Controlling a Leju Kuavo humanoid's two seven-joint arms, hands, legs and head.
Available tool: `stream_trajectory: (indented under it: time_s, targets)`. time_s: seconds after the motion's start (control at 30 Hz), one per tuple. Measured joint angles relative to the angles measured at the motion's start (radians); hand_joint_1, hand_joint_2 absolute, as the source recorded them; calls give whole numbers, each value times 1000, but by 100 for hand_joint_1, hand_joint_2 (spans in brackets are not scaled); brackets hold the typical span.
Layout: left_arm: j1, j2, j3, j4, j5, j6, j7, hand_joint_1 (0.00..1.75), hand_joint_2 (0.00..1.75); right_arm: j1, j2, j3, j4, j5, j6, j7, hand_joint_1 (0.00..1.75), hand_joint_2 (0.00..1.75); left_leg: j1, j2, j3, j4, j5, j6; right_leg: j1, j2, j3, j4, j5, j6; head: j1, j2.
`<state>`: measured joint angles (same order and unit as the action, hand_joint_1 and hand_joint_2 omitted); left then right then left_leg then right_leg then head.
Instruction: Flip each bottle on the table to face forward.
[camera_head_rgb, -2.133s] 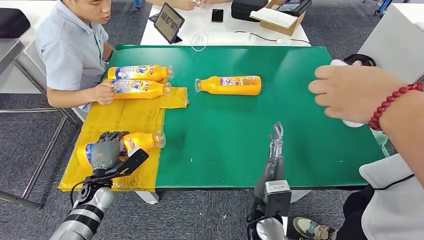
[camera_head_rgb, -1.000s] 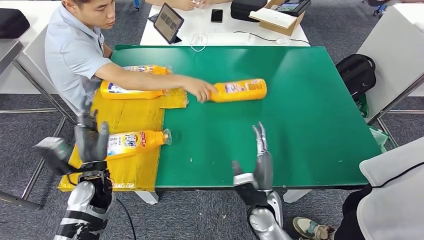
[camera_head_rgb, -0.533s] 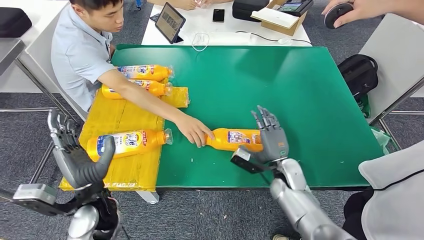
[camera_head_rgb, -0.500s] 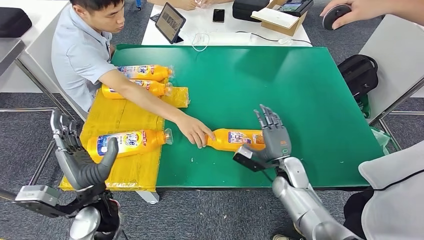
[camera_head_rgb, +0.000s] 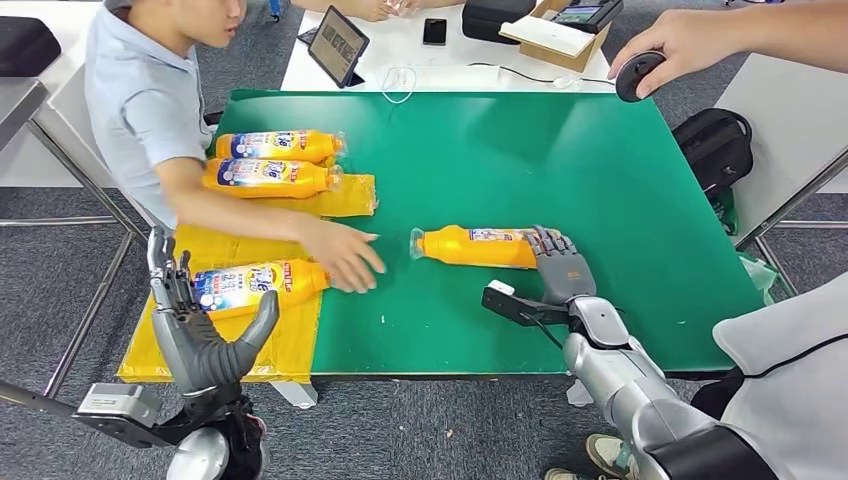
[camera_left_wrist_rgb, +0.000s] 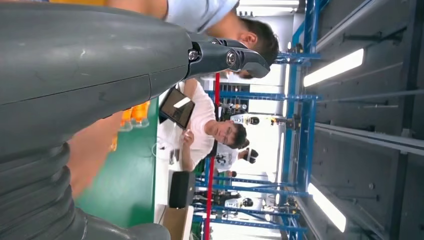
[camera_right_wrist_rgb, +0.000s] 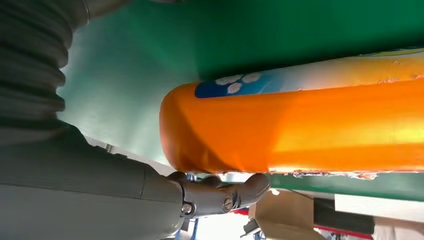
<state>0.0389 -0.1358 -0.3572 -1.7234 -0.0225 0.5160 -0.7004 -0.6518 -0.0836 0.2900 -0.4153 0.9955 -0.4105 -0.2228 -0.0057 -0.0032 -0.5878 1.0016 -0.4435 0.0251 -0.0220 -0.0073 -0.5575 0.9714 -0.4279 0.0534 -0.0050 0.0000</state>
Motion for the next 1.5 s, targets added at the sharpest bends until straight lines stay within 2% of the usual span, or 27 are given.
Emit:
stream_trajectory:
  time_s: [0.27, 0.43, 0.83, 1.03, 1.2, 1.27, 1.5]
  targets:
    - [-10, 3, -35, 0, -31, 20, 0, 0, 175, -19, 19, 1, 28, -5, 30, -39, 0, 175, 0, 0, 0, 0, 0, 0, 0, 0, 0, 0, 0, 0, 0, 0]
    - [-15, 8, -54, -3, -33, 25, 0, 0, 175, -30, 27, 27, 36, 67, 14, 4, 0, 175, 0, 1, 1, 0, 0, 0, 0, 1, 0, 0, 0, 0, 0, 0]
    - [-15, 14, -67, -6, -33, 24, 0, 0, 175, -42, 41, 107, 43, 172, -73, 24, 0, 175, 0, 0, 0, 0, 0, 0, 0, 1, 0, 0, 0, 0, 0, 0]
    - [-14, 15, -70, -25, -39, 35, 0, 0, 175, -44, 54, 141, 43, 234, -170, 32, 0, 175, 0, 0, 0, 0, 0, 0, 0, 1, 0, 0, 0, 0, 0, 0]
    - [-13, 20, -78, -36, -41, 41, 0, 0, 175, -47, 59, 160, 43, 256, -198, 50, 0, 175, 0, 0, 0, 0, 0, 0, 0, 1, 0, 0, 0, 0, 0, 0]
    - [-12, 22, -78, -38, -39, 38, 0, 0, 175, -49, 60, 165, 43, 249, -189, 63, 0, 175, 0, 0, 0, 0, 0, 0, 0, 1, 0, 0, 0, 0, 0, 0]
    - [-14, 24, -85, -37, -31, 8, 0, 0, 175, -61, 54, 130, 54, 148, -62, 93, 0, 175, 0, 0, 0, 0, 0, 0, 0, 1, -1, 0, 0, 0, 0, 0]
